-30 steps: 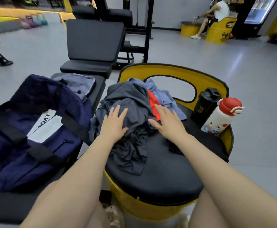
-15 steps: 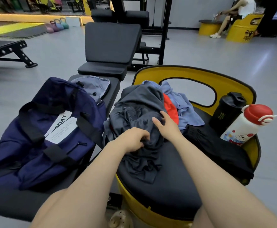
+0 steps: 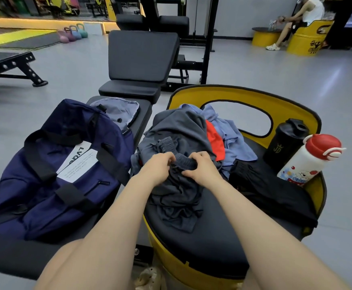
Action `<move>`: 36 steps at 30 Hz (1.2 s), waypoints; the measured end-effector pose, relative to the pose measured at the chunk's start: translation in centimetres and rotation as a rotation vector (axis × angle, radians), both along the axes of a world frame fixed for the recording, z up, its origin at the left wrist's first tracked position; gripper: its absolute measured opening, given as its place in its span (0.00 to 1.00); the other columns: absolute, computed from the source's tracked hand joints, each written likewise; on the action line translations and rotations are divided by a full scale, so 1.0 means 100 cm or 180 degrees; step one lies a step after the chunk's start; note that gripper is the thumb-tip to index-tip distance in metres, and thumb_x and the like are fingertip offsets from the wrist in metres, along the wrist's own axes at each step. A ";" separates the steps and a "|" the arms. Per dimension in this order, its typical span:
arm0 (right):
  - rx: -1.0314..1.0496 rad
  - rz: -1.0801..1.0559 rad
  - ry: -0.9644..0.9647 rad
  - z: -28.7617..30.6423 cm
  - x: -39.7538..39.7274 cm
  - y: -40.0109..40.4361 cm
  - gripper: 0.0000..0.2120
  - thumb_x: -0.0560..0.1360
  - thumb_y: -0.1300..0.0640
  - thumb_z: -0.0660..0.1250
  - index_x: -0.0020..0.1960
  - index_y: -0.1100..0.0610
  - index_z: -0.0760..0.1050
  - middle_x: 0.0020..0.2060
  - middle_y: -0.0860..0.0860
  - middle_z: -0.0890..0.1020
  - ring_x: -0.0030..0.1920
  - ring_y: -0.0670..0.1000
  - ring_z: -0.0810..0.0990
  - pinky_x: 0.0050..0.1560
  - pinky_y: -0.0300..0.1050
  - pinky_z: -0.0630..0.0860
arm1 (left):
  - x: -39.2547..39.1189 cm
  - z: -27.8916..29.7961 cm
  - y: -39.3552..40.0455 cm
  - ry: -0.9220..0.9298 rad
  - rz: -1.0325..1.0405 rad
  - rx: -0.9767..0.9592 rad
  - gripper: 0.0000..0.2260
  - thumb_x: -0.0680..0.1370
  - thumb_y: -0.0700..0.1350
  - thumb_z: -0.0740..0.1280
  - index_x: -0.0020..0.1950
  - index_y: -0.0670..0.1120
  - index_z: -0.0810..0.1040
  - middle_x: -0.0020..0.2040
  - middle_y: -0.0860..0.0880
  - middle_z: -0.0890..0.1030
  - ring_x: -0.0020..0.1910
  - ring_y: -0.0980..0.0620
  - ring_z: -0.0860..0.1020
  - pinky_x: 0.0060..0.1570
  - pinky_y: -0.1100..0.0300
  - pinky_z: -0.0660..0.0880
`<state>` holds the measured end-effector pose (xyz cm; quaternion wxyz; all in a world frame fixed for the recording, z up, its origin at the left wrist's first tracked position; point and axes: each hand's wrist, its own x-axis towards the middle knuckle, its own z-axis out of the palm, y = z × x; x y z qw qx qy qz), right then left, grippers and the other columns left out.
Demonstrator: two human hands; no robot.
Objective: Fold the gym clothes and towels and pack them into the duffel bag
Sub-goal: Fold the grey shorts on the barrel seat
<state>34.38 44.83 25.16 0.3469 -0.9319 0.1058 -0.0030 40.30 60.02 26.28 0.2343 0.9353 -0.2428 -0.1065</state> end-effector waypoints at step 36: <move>-0.0745 -0.1049 -0.0649 0.062 -0.045 -0.070 0.19 0.73 0.42 0.68 0.31 0.51 0.67 0.28 0.49 0.72 0.38 0.53 0.72 0.32 0.45 0.61 | 0.001 0.083 0.030 -0.0490 0.1093 -0.1972 0.04 0.75 0.46 0.70 0.46 0.47 0.77 0.38 0.55 0.78 0.42 0.55 0.75 0.40 0.64 0.69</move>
